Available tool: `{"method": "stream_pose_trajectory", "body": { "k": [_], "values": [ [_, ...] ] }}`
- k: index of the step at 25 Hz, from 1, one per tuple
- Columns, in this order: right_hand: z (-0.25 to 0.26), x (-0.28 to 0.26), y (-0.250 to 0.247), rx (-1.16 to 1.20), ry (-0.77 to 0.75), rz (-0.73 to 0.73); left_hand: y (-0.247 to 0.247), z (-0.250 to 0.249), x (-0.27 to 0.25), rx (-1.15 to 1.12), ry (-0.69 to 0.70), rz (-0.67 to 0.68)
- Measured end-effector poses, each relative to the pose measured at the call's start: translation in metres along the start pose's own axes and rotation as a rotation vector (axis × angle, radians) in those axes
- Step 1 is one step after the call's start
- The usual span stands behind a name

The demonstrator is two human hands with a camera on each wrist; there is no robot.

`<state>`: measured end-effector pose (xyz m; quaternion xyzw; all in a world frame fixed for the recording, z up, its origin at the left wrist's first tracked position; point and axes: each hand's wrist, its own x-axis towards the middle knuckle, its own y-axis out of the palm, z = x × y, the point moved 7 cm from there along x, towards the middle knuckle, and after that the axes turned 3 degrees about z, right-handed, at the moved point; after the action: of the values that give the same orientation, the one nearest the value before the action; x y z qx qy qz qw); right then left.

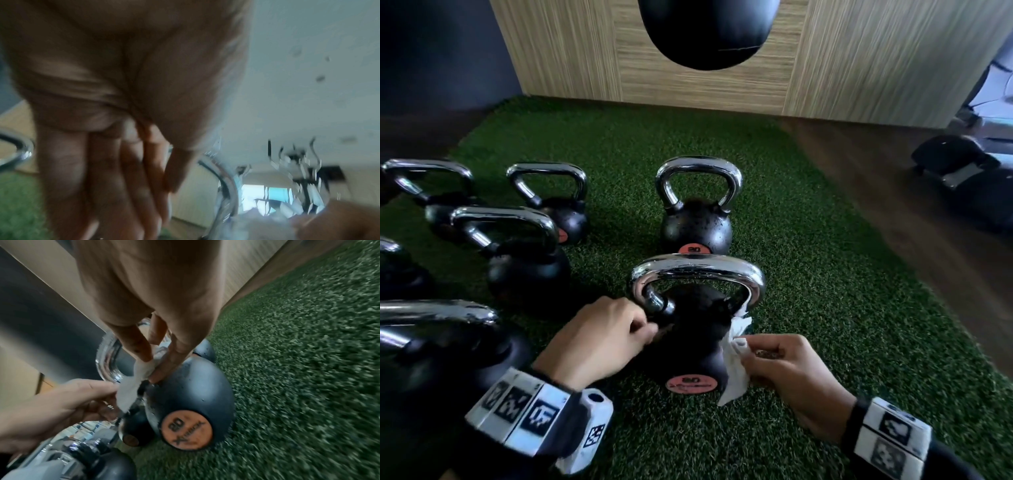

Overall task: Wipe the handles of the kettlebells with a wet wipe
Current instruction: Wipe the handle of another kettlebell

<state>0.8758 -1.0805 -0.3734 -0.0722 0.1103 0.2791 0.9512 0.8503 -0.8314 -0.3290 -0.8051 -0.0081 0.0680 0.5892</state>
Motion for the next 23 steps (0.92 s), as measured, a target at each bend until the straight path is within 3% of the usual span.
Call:
{"method": "stream_pose_trajectory", "body": {
  "k": [2, 5, 10, 14, 16, 19, 21, 23],
  "values": [
    [0.022, -0.003, -0.002, 0.004, -0.079, 0.008, -0.026, -0.022, -0.015, -0.390, 0.140, -0.122],
    [0.060, -0.007, 0.004, -0.014, -0.257, 0.034, -0.033, -0.059, -0.025, -0.861, 0.319, 0.034],
    [0.092, -0.007, 0.008, -0.051, -0.434, -0.051, -0.029, -0.079, -0.025, -0.985, 0.447, 0.139],
    [0.112, -0.016, 0.000, -0.387, -0.586, -0.407, -0.019, -0.082, -0.021, -1.192, 0.407, 0.191],
    [0.116, -0.019, -0.002, -0.448, -0.663, -0.435, -0.024, -0.074, -0.018, -1.190, 0.409, 0.068],
    [0.096, -0.013, -0.020, -0.261, -0.662, -0.481, -0.050, -0.056, -0.018, -1.124, 0.443, -0.260],
    [0.057, 0.006, -0.038, -0.134, -0.419, -0.537, -0.071, -0.056, -0.021, -0.904, 0.516, -0.524],
    [0.015, 0.030, -0.039, -0.071, -0.160, -0.431, -0.079, -0.069, -0.018, -0.551, 0.563, -0.691]
  ]
}}
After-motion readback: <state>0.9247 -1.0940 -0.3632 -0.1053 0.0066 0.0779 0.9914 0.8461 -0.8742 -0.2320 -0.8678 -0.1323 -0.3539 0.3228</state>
